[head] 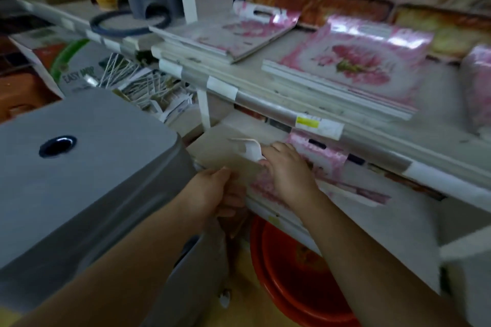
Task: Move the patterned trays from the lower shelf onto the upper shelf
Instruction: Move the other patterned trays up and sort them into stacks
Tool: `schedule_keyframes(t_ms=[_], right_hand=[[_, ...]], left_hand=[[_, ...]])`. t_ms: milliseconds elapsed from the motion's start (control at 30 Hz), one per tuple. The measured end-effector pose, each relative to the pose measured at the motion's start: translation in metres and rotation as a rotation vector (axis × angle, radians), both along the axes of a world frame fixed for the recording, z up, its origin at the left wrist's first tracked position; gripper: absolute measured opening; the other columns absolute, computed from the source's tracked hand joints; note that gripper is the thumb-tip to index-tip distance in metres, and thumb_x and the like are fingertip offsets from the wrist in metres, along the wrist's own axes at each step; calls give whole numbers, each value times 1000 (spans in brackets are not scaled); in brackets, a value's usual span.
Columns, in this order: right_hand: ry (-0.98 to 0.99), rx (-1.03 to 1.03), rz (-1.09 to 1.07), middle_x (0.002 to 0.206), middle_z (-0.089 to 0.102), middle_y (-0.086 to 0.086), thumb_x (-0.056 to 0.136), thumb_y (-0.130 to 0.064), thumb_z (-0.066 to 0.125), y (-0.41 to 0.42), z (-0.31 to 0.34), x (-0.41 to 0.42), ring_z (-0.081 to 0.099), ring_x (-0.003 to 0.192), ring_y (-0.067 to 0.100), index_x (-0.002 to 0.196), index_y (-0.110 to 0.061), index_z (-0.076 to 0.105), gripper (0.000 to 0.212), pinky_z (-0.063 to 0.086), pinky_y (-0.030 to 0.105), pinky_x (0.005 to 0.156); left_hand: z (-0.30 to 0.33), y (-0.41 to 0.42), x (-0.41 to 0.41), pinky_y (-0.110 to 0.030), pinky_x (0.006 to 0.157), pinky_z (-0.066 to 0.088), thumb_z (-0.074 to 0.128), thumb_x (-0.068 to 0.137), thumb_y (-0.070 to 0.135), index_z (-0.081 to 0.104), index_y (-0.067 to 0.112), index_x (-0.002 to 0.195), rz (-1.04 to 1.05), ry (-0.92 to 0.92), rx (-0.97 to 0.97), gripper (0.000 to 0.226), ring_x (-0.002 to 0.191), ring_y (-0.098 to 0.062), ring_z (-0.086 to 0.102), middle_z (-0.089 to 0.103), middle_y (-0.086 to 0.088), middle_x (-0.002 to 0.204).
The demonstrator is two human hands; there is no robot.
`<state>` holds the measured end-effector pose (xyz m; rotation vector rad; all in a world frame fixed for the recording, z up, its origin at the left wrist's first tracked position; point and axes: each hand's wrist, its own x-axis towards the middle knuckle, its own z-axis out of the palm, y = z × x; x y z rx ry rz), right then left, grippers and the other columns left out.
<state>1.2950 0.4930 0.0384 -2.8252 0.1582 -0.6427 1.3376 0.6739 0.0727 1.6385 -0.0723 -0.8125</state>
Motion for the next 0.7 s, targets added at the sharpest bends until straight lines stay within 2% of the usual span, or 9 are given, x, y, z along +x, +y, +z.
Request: schedule_keyframes(t_ms=[100, 133, 233, 267, 333, 433, 533, 600, 700], right_hand=[[-75, 15, -17, 81, 55, 8, 87, -13, 69, 15, 43, -26, 49, 79, 25, 82, -10, 60, 11, 30, 32, 63], [-80, 25, -17, 79, 50, 4, 89, -15, 67, 20, 60, -35, 45, 77, 22, 78, -15, 54, 17, 25, 31, 63], [-53, 117, 2, 71, 36, -6, 92, -18, 62, 37, 113, -64, 35, 70, 15, 71, -22, 36, 34, 19, 33, 58], [-26, 151, 4, 70, 36, -6, 93, -21, 61, 38, 125, -70, 34, 67, 13, 68, -24, 34, 37, 22, 31, 56], [-18, 177, -6, 70, 37, -6, 94, -26, 59, 47, 149, -86, 35, 64, 8, 66, -23, 33, 38, 25, 27, 55], [-45, 206, -11, 70, 38, -3, 94, -31, 59, 66, 179, -107, 33, 61, 9, 71, -14, 40, 34, 28, 30, 57], [-111, 271, -12, 70, 39, -2, 93, -33, 60, 79, 205, -124, 32, 59, 9, 76, -10, 43, 33, 27, 27, 55], [-154, 292, 5, 69, 38, -2, 93, -33, 60, 86, 219, -134, 32, 58, 7, 76, -12, 44, 31, 26, 23, 53], [-222, 336, 28, 65, 39, -10, 92, -37, 61, 93, 237, -144, 35, 56, 4, 74, -22, 46, 27, 29, 20, 52]], left_hand=[[12, 9, -6, -36, 65, 60, 50, 97, 27, 57, 18, 113, -26, -232, 67, 19, 79, -20, 71, 71, -2, 90], [19, 14, -7, -36, 69, 60, 55, 94, 25, 54, 22, 118, -29, -349, 107, 25, 83, -17, 70, 68, 1, 96], [47, 30, -7, -18, 67, 54, 69, 83, 26, 38, 29, 135, -66, -729, 103, 60, 94, -6, 62, 57, 11, 111], [53, 32, -5, -20, 74, 52, 72, 81, 29, 33, 29, 140, -94, -854, 109, 71, 104, -8, 58, 53, 10, 118], [71, 39, -3, -36, 98, 45, 77, 75, 35, 23, 31, 148, -154, -1057, 142, 91, 127, -16, 43, 42, 2, 140], [100, 52, -3, -39, 110, 30, 81, 69, 44, 13, 34, 151, -268, -1181, 183, 107, 139, -19, 28, 31, 3, 153], [122, 61, -9, -37, 110, 30, 80, 69, 49, 18, 33, 151, -369, -1251, 205, 104, 137, -17, 32, 34, 5, 152], [133, 67, -13, -30, 104, 31, 81, 69, 46, 27, 32, 148, -350, -1256, 172, 97, 131, -13, 38, 36, 5, 150], [153, 77, -16, -35, 107, 35, 82, 68, 44, 30, 31, 146, -286, -1281, 154, 95, 130, -17, 40, 39, 4, 148]])
